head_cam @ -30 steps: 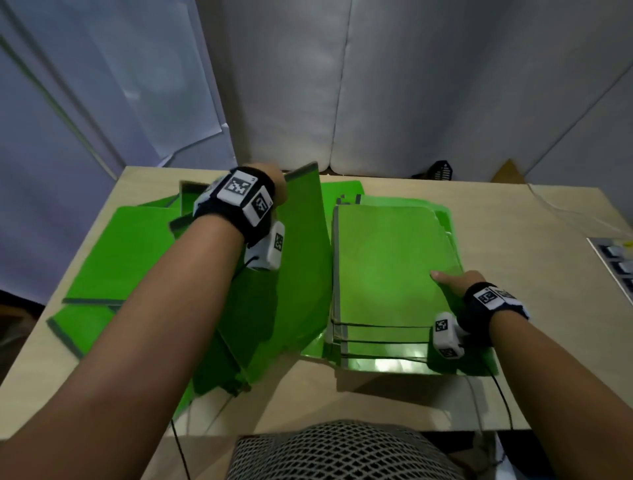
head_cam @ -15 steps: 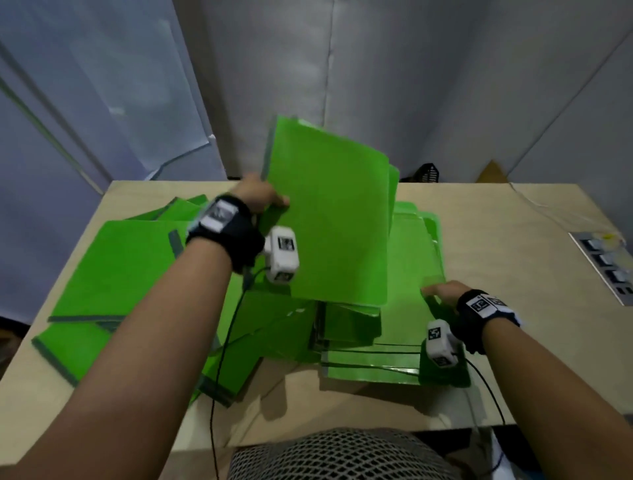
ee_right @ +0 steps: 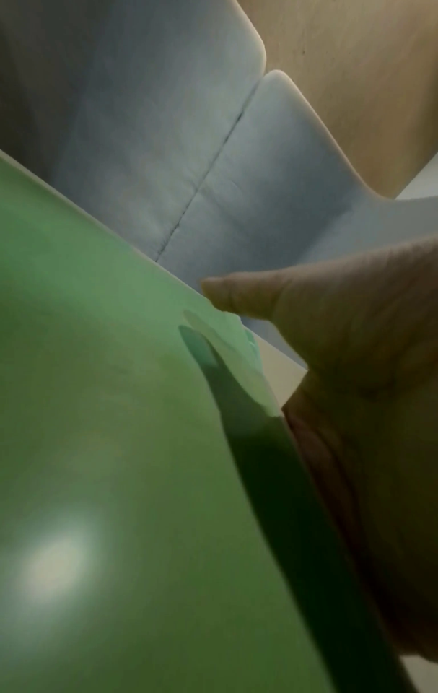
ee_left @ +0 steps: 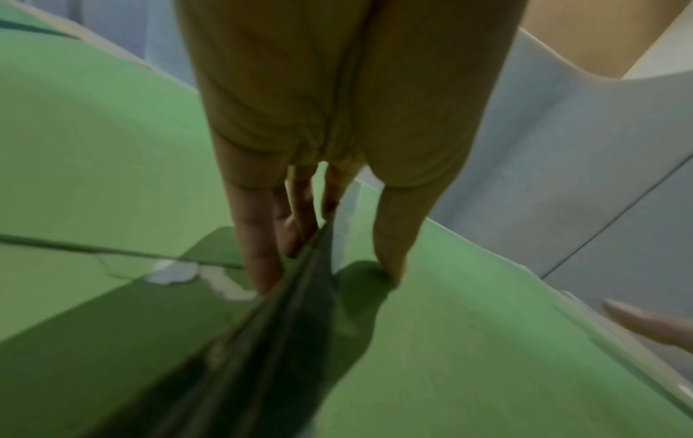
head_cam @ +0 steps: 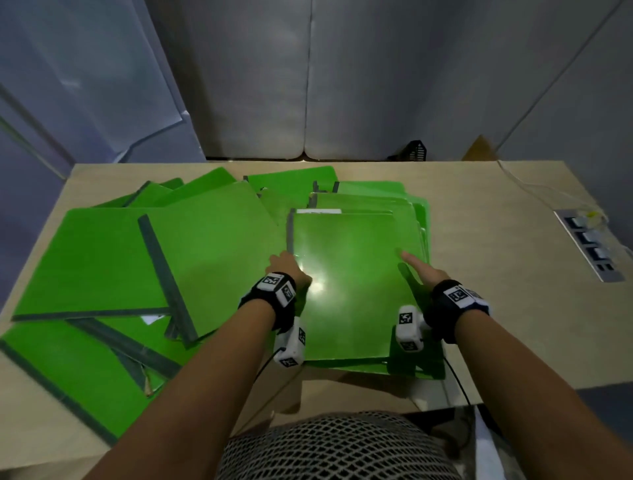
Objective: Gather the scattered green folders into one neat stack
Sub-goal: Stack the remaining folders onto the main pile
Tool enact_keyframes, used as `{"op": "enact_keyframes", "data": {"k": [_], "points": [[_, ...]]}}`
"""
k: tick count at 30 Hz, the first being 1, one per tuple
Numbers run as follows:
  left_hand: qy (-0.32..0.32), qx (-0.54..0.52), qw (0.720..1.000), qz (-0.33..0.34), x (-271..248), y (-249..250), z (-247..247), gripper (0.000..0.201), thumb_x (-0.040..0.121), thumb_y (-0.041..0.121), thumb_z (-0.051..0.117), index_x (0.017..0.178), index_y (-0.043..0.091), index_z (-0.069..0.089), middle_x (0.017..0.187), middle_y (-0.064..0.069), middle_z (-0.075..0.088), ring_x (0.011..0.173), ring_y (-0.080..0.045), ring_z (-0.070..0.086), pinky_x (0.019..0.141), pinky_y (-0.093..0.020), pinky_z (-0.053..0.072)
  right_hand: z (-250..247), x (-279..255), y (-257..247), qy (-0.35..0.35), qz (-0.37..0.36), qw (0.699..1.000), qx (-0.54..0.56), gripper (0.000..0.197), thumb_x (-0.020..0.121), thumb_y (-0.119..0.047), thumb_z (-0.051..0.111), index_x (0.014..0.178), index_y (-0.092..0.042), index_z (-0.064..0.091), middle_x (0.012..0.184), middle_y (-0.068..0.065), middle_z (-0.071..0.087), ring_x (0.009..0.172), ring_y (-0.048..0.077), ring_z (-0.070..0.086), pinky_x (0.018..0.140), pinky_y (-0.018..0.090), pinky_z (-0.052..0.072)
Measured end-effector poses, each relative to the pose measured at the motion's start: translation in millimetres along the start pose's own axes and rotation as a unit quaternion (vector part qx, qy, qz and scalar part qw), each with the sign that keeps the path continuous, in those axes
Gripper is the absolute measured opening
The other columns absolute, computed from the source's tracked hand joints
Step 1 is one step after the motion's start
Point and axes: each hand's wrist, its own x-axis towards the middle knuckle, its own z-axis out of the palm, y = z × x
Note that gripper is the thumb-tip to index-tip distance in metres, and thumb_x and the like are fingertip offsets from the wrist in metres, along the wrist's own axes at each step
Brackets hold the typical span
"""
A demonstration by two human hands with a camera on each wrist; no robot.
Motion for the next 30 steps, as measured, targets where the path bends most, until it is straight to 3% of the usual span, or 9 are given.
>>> {"op": "enact_keyframes", "data": {"k": [3, 7, 10, 14, 16, 20, 24, 26, 30], "points": [[-0.058, 0.000, 0.998, 0.026, 2.8, 10.1, 6.3, 0.075, 0.071, 0.041, 0.073, 0.131, 0.007, 0.045, 0.125, -0.014, 0.052, 0.105, -0.032, 0.061, 0.084, -0.039, 0.057, 3.2, 1.6, 3.1, 0.038, -0.014, 0.999, 0.010, 0.113, 0.058, -0.069, 0.076, 0.141, -0.002, 0.039, 0.139, 0.022, 0.050, 0.119, 0.041, 0.052, 0.100, 0.049, 0.044], [-0.081, -0.102, 0.991, 0.016, 8.1, 13.2, 1.7, 0.070, 0.082, 0.042, 0.069, 0.137, 0.007, 0.044, 0.129, -0.014, 0.056, 0.108, -0.032, 0.060, 0.087, -0.038, 0.054, 2.8, -3.6, -4.8, 0.108, -0.064, 0.992, 0.017, 0.108, 0.056, -0.067, 0.078, 0.133, 0.002, 0.046, 0.134, 0.022, 0.054, 0.115, 0.040, 0.056, 0.098, 0.047, 0.048], [-0.068, -0.242, 0.968, 0.011, 10.6, 4.2, -4.0, 0.066, 0.085, 0.039, 0.066, 0.140, 0.015, 0.039, 0.130, -0.012, 0.056, 0.107, -0.032, 0.060, 0.088, -0.042, 0.054, -1.1, -7.2, -19.8, 0.102, -0.088, 0.990, 0.030, 0.097, 0.065, -0.060, 0.078, 0.132, 0.003, 0.047, 0.136, 0.022, 0.052, 0.113, 0.037, 0.055, 0.094, 0.042, 0.046], [-0.018, -0.386, 0.922, 0.018, 5.4, -14.1, -21.1, 0.051, 0.089, 0.039, 0.063, 0.132, 0.015, 0.048, 0.117, -0.010, 0.062, 0.084, -0.022, 0.060, 0.071, -0.033, 0.053, 5.0, -8.0, -37.2, 0.088, -0.106, 0.990, 0.039, 0.083, 0.066, -0.060, 0.077, 0.117, 0.002, 0.056, 0.128, 0.021, 0.057, 0.097, 0.033, 0.054, 0.086, 0.037, 0.045], [0.028, -0.381, 0.924, 0.001, 4.9, -28.0, -33.1, 0.049, 0.090, 0.039, 0.060, 0.129, 0.010, 0.051, 0.114, -0.009, 0.063, 0.083, -0.022, 0.060, 0.069, -0.031, 0.051, 13.9, -7.7, -41.7, 0.083, -0.102, 0.990, 0.042, 0.093, 0.066, -0.061, 0.077, 0.127, 0.004, 0.052, 0.131, 0.020, 0.056, 0.106, 0.034, 0.056, 0.087, 0.035, 0.044], [0.180, -0.206, 0.948, -0.163, 8.4, -75.6, -62.4, 0.058, 0.084, 0.033, 0.066, 0.130, 0.002, 0.048, 0.135, -0.020, 0.051, 0.119, -0.037, 0.053, 0.097, -0.042, 0.048, 32.7, -9.7, -42.0, 0.090, -0.085, 0.992, 0.012, 0.107, 0.063, -0.065, 0.076, 0.138, 0.003, 0.042, 0.140, 0.022, 0.050, 0.124, 0.040, 0.052, 0.102, 0.043, 0.045], [0.201, -0.163, 0.915, -0.309, 1.9, -122.5, -76.9, 0.086, 0.083, 0.026, 0.064, 0.150, 0.003, 0.015, 0.155, -0.020, 0.021, 0.140, -0.039, 0.028, 0.111, -0.049, 0.032, 40.3, -11.7, -33.9, 0.094, -0.070, 0.993, -0.032, 0.101, 0.071, -0.063, 0.071, 0.140, 0.004, 0.039, 0.140, 0.023, 0.048, 0.123, 0.040, 0.051, 0.101, 0.043, 0.045], [0.196, -0.193, 0.912, -0.305, 3.9, -134.8, -77.0, 0.090, 0.081, 0.026, 0.066, 0.150, 0.003, 0.012, 0.154, -0.020, 0.027, 0.138, -0.041, 0.034, 0.109, -0.052, 0.036, 40.4, -11.8, -32.1, 0.092, -0.069, 0.992, -0.044, 0.101, 0.071, -0.064, 0.071, 0.140, 0.003, 0.039, 0.138, 0.022, 0.050, 0.120, 0.040, 0.053, 0.099, 0.043, 0.046], [0.191, -0.293, 0.897, -0.272, 4.6, -136.7, -83.6, 0.071, 0.084, 0.027, 0.068, 0.139, 0.004, 0.030, 0.129, -0.018, 0.055, 0.105, -0.035, 0.059, 0.084, -0.041, 0.049, 35.8, -9.5, -32.9, 0.091, -0.071, 0.991, -0.073, 0.101, 0.068, -0.067, 0.071, 0.136, 0.002, 0.043, 0.128, 0.021, 0.056, 0.109, 0.040, 0.057, 0.095, 0.045, 0.049]]}}
